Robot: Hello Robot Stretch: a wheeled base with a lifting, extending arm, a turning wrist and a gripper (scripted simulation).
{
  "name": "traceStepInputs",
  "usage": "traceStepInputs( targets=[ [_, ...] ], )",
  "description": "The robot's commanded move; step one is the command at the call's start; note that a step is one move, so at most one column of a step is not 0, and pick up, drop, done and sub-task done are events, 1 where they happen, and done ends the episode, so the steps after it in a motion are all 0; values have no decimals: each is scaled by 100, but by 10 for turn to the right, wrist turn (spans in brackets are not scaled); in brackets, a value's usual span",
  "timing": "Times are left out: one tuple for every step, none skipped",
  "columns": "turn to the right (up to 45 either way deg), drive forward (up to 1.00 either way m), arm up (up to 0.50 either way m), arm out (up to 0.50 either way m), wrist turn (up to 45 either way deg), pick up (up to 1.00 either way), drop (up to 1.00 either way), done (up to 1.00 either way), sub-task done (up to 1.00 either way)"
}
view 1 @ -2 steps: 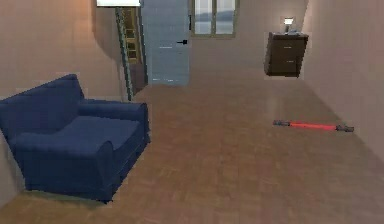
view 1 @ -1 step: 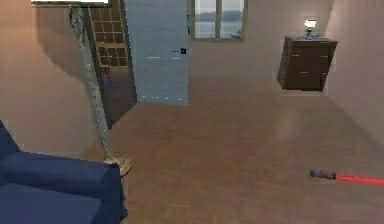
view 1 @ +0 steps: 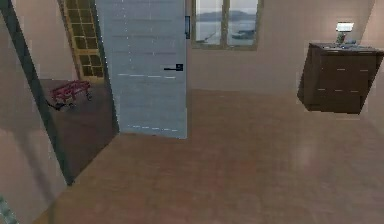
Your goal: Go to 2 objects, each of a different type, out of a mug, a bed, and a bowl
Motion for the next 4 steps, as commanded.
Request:
traceStepInputs(
  targets=[
    [0,90,0,0,0,0,0,0,0],
    [240,0,0,0,0,0,0,0,0],
    [0,5,0,0,0,0,0,0,0],
    [-450,0,0,0,0,0,0,0,0]
  ],
)
